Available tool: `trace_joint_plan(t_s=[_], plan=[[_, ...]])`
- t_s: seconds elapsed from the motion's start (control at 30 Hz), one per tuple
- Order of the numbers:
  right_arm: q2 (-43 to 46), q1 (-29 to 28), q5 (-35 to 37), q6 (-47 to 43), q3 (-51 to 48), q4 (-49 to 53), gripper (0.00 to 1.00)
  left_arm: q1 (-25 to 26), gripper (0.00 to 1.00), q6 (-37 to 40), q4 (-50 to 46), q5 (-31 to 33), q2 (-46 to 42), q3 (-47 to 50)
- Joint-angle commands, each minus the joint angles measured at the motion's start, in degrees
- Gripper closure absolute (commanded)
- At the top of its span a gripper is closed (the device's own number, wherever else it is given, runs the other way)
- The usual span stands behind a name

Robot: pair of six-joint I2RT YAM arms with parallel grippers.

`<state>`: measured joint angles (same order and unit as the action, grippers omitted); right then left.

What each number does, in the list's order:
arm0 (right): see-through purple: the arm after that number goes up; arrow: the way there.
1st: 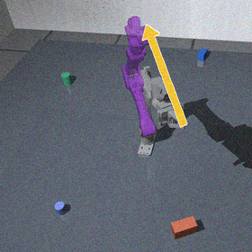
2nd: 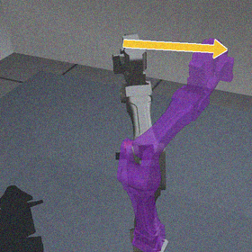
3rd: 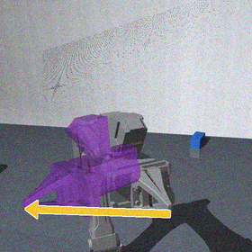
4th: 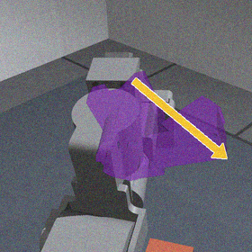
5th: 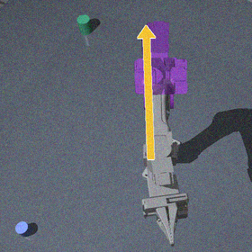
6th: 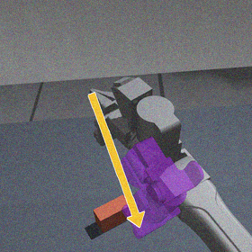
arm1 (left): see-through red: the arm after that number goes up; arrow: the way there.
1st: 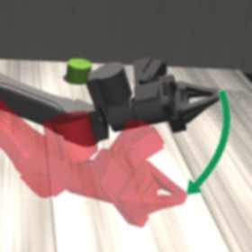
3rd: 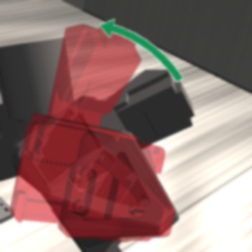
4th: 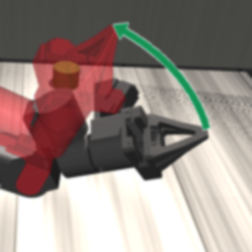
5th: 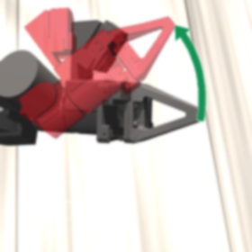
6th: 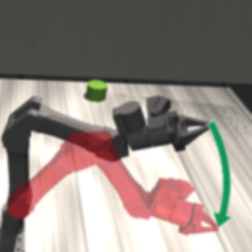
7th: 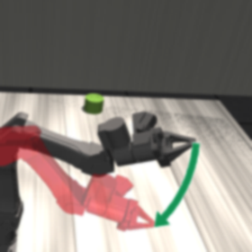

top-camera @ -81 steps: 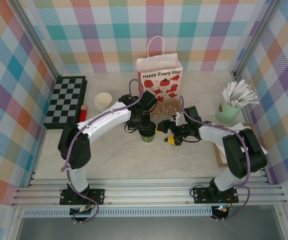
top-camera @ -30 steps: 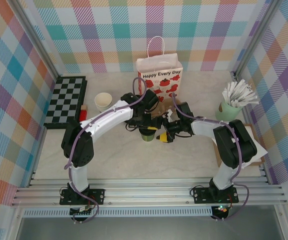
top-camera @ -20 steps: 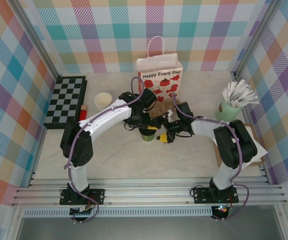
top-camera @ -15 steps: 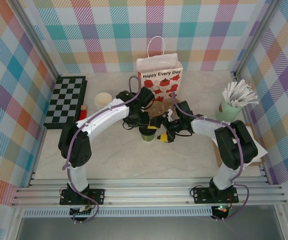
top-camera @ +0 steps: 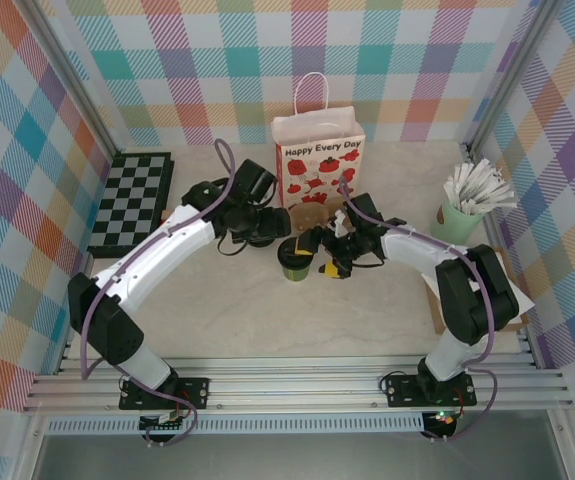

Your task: Pack the takeout coffee

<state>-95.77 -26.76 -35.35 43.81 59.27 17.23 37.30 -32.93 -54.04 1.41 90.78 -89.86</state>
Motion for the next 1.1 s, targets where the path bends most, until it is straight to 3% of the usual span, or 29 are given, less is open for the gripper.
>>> trace_joint_plan(t_s=[0.0, 0.27, 0.4, 0.63, 0.93, 1.07], plan=[[2.83, -0.81, 6.30, -9.78, 5.16, 9.82, 0.00, -1.40, 0.01, -3.45, 1.54, 6.84, -3.50, 4.40], [0.82, -3.44, 11.90, -20.88, 13.43, 18.79, 0.00, -4.59, 0.00, -15.33, 2.27, 11.68, -5.80, 14.37], [-1.59, -5.76, 16.16, -23.86, 17.21, 21.18, 0.00, -5.04, 0.00, -19.46, 4.50, 8.29, -4.11, 18.10], [-5.93, -9.90, 25.79, -25.50, 22.75, 26.08, 0.00, -5.03, 0.00, -20.87, 8.68, 3.04, -0.75, 20.97], [-8.07, -11.47, 22.00, -23.95, 24.37, 24.48, 0.00, -4.69, 0.00, -21.13, 11.58, -0.07, 2.79, 22.25], [-9.04, -11.54, 24.57, -22.34, 24.41, 24.43, 0.00, -4.36, 0.00, -21.34, 11.87, -0.34, 3.61, 22.19]])
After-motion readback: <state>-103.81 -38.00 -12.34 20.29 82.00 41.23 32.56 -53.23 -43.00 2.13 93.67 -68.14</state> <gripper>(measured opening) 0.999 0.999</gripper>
